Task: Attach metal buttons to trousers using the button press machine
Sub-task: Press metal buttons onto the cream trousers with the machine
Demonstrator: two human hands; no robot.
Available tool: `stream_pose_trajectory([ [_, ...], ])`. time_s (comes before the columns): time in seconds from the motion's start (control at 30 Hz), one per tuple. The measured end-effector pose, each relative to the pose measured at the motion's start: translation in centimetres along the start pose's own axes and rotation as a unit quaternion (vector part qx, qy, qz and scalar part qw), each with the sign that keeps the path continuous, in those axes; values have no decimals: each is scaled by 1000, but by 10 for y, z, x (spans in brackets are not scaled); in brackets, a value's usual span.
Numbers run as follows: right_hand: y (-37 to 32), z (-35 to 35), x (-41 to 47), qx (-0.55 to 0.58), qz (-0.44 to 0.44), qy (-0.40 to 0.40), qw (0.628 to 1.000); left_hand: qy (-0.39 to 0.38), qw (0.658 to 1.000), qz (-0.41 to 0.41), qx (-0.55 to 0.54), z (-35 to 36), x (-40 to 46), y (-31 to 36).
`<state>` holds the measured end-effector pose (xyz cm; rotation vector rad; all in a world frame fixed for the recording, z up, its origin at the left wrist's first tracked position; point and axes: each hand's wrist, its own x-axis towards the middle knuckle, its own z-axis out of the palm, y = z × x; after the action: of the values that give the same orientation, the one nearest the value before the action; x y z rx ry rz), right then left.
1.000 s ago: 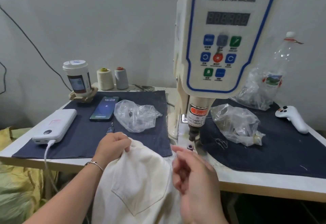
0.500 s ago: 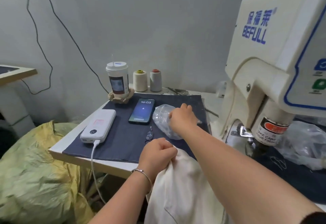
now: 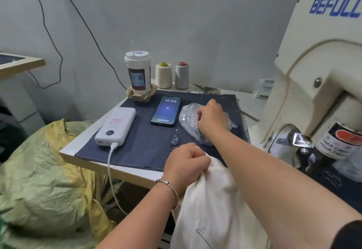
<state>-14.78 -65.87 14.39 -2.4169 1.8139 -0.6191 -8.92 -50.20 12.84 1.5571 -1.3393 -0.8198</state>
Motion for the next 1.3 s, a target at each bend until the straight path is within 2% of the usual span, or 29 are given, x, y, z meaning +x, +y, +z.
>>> stream_pose_trajectory([
  [0.3, -1, 1, 2, -25, -9, -57, 998, 1, 1000, -9, 7, 0, 0, 1],
  [1.1, -11, 3, 1, -3, 49, -45, 998, 5, 1000, -9, 16, 1, 0, 2],
  [1.3, -9, 3, -1, 40, 69, -28, 996, 9, 1000, -9, 8, 1, -2, 2],
])
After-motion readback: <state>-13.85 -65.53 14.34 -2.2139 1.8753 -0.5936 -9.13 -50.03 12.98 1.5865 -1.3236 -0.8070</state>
